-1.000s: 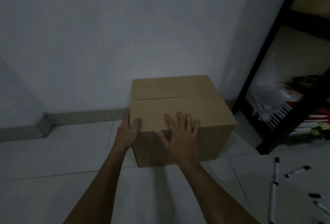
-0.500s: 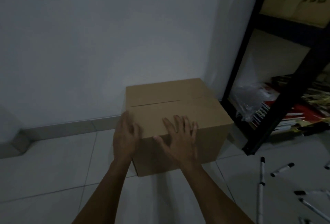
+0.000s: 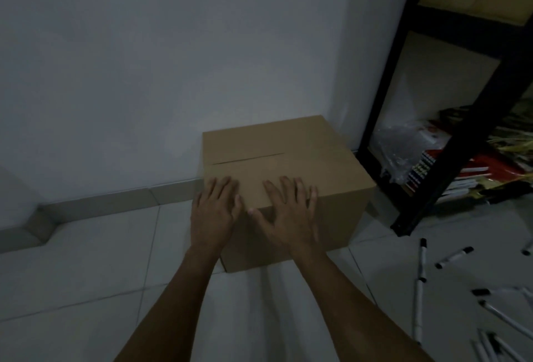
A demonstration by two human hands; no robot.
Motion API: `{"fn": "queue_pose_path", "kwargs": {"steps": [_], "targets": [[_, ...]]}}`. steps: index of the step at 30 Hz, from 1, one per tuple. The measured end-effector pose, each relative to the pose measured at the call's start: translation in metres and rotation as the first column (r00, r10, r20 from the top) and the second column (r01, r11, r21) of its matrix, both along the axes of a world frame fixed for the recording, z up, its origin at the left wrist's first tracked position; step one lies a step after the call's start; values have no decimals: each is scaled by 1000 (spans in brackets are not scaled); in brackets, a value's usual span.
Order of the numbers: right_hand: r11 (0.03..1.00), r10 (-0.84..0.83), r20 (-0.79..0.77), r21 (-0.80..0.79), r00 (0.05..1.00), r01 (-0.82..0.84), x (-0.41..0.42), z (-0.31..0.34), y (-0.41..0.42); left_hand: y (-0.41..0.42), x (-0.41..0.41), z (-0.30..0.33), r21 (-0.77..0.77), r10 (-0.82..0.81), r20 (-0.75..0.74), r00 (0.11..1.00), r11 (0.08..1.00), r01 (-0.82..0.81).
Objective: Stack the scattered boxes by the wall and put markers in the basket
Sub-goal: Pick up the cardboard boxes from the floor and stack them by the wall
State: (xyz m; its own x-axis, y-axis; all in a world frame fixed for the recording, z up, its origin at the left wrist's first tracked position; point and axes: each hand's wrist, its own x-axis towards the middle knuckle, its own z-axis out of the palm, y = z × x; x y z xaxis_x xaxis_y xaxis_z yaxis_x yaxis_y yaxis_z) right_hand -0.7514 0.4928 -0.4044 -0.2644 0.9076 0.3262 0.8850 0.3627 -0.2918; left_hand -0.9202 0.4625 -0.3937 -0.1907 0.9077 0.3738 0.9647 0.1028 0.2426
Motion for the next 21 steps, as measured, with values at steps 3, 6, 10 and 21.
{"fn": "queue_pose_path", "kwargs": {"steps": [3,6,10,21], "targets": [[969,80,32,-238,996,-70,12,22,3,-4,3,22,-237,-1,-44,999,971,-9],[924,36,-17,-379,999,-40,36,60,-1,-21,13,57,-339,-47,-69,997,940,21],[850,-26,-15,-527,1000,14,78,126,-29,-46,39,132,-389,-103,13,995,916,100],[535,-264,140,-802,954,266,179,284,-169,-143,133,309,-583,-308,173,935,734,350]]}}
